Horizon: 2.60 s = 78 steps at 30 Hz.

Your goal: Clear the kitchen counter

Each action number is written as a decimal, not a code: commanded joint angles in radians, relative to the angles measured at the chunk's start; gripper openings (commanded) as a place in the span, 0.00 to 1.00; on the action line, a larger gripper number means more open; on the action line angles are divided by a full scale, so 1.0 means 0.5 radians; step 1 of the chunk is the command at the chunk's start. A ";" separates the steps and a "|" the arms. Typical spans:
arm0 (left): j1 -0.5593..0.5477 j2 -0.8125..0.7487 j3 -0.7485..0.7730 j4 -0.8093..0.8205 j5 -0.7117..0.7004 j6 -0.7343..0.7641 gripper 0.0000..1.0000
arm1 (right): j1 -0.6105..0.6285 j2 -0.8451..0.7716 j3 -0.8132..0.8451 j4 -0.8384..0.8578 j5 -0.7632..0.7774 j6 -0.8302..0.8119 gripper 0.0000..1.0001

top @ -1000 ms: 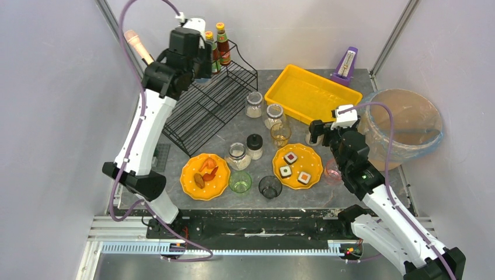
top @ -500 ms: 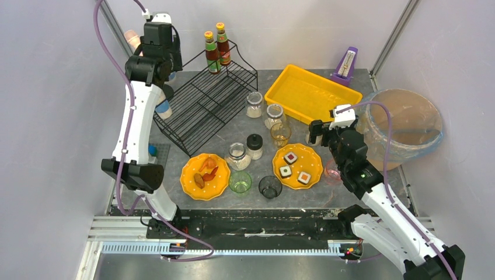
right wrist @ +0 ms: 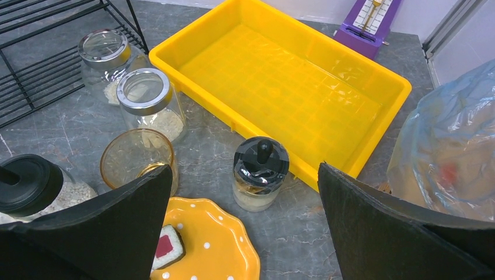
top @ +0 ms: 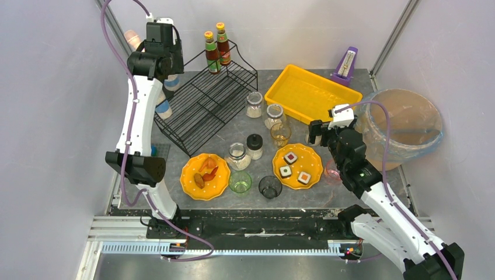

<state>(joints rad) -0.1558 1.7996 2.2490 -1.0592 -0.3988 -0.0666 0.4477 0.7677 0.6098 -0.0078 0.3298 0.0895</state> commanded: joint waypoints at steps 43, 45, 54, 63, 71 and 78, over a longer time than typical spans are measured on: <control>0.202 0.336 0.156 -0.156 0.257 -0.149 0.72 | 0.006 0.054 0.032 0.072 -0.056 0.011 0.98; 0.218 0.329 0.161 -0.158 0.285 -0.178 0.64 | 0.003 0.054 0.035 0.071 -0.056 0.010 0.98; 0.275 0.308 0.161 -0.161 0.377 -0.255 0.44 | 0.005 0.058 0.037 0.071 -0.062 0.012 0.98; 0.281 0.282 0.171 -0.167 0.380 -0.244 0.74 | 0.007 0.063 0.046 0.065 -0.068 0.017 0.98; 0.281 0.198 0.244 -0.167 0.449 -0.259 0.93 | 0.005 0.054 0.054 0.053 -0.065 0.018 0.98; 0.276 0.025 0.246 -0.138 0.567 -0.289 0.96 | 0.006 0.050 0.060 0.049 -0.065 0.035 0.98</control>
<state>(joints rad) -0.0208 1.9285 2.3299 -1.1530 -0.1753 -0.1680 0.4477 0.7994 0.6098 -0.0082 0.3069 0.0940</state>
